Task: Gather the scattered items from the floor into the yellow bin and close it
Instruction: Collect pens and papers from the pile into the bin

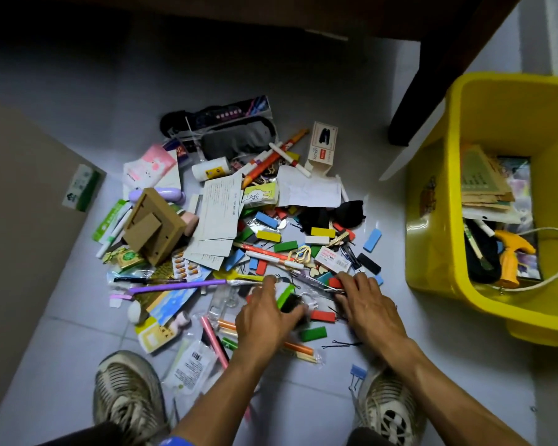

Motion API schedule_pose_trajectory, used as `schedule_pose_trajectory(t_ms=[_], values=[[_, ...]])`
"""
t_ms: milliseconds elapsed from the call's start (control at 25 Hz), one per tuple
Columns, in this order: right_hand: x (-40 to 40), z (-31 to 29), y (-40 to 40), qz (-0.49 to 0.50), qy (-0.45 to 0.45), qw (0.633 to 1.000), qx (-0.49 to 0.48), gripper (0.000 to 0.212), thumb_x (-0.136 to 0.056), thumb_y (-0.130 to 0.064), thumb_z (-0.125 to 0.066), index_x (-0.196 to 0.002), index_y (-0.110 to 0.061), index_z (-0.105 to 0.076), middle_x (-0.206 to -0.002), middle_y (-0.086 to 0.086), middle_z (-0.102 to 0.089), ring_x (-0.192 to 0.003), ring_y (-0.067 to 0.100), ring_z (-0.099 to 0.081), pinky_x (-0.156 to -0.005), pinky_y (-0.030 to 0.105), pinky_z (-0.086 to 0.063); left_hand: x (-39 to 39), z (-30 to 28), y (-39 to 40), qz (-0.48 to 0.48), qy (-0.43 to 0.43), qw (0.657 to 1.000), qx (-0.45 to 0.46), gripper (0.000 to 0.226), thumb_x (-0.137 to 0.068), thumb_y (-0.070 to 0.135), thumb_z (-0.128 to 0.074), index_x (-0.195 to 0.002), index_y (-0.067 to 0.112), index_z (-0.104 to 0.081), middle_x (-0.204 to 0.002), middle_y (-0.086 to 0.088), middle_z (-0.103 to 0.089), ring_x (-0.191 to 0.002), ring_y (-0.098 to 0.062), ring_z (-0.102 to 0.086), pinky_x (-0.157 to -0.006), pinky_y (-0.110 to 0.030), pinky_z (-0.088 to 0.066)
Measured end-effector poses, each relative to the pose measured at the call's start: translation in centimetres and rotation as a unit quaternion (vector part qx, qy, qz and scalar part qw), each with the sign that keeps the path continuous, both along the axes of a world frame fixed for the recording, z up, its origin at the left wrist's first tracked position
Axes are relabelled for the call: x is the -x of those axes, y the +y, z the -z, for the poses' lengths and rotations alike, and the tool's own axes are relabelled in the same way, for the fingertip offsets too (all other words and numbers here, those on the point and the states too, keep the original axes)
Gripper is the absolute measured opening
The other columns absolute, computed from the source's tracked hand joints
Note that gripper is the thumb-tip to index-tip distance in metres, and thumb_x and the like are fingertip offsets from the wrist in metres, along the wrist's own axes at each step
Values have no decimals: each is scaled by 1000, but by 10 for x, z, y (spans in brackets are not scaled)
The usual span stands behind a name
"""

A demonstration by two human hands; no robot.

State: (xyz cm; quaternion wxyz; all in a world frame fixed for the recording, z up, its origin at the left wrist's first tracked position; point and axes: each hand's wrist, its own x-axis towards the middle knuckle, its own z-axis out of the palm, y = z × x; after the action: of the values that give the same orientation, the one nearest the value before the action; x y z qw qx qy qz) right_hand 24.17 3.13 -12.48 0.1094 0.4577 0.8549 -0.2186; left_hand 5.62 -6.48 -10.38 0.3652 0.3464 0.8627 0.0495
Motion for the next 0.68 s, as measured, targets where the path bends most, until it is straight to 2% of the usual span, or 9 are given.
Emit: schedule_pose_trajectory(t_ms=[120,240,320,400,440,520,600,680], values=[[6,-7,1,70,76,993,58,39,-101,-45,-36,-138,-32,-32,-128,-2,-48,-112,17,-47,-77,30,-38,-3,10,-2,68,25,997,8,81,-70,76,-61,-133,31,-38,-134,-8,-47,-114,-30,-55,-87,-43,-50],[14,-20,6,161,195,954,164,22,-102,-40,-40,-123,-39,-41,-116,-7,-58,-99,13,-59,-74,30,-47,-1,11,-2,59,24,998,-8,73,-71,75,-61,-128,32,-43,-132,-7,-43,-111,-31,-56,-85,-43,-51],[21,-30,6,236,281,891,267,14,-102,-34,-43,-111,-44,-46,-100,-9,-62,-74,6,-63,-60,25,-50,-1,12,-3,23,19,999,-25,66,-74,65,-68,-126,32,-43,-135,-7,-36,-109,-32,-58,-85,-42,-51],[27,-39,8,315,334,823,335,18,-102,-24,-46,-109,-40,-50,-103,4,-62,-54,6,-60,-46,26,-51,-2,12,-3,-17,4,999,-34,67,-76,53,-74,-131,29,-44,-140,-6,-30,-111,-32,-58,-88,-41,-50],[30,-43,9,350,358,788,360,18,-102,-20,-47,-111,-35,-52,-107,14,-60,-53,8,-61,-43,28,-51,-3,11,0,-40,-9,998,-38,66,-75,47,-76,-130,27,-46,-139,-6,-30,-110,-31,-58,-89,-39,-49],[30,-53,12,402,402,726,387,20,-102,-17,-47,-119,-27,-52,-112,23,-56,-65,18,-67,-42,30,-54,-5,7,6,-81,-35,995,-51,58,-73,37,-80,-123,23,-53,-135,-6,-33,-102,-28,-59,-88,-34,-48],[29,-64,15,425,432,692,393,25,-101,-19,-49,-125,-27,-53,-119,19,-57,-80,30,-67,-47,34,-56,-5,4,9,-110,-55,990,-72,49,-72,32,-81,-113,19,-59,-132,-5,-36,-92,-21,-55,-81,-29,-46],[27,-79,18,436,461,662,399,24,-99,-23,-51,-120,-33,-58,-123,13,-60,-91,37,-66,-52,37,-56,-5,4,6,-128,-50,985,-100,46,-74,29,-80,-114,16,-62,-131,-2,-41,-90,-13,-48,-79,-23,-45]])
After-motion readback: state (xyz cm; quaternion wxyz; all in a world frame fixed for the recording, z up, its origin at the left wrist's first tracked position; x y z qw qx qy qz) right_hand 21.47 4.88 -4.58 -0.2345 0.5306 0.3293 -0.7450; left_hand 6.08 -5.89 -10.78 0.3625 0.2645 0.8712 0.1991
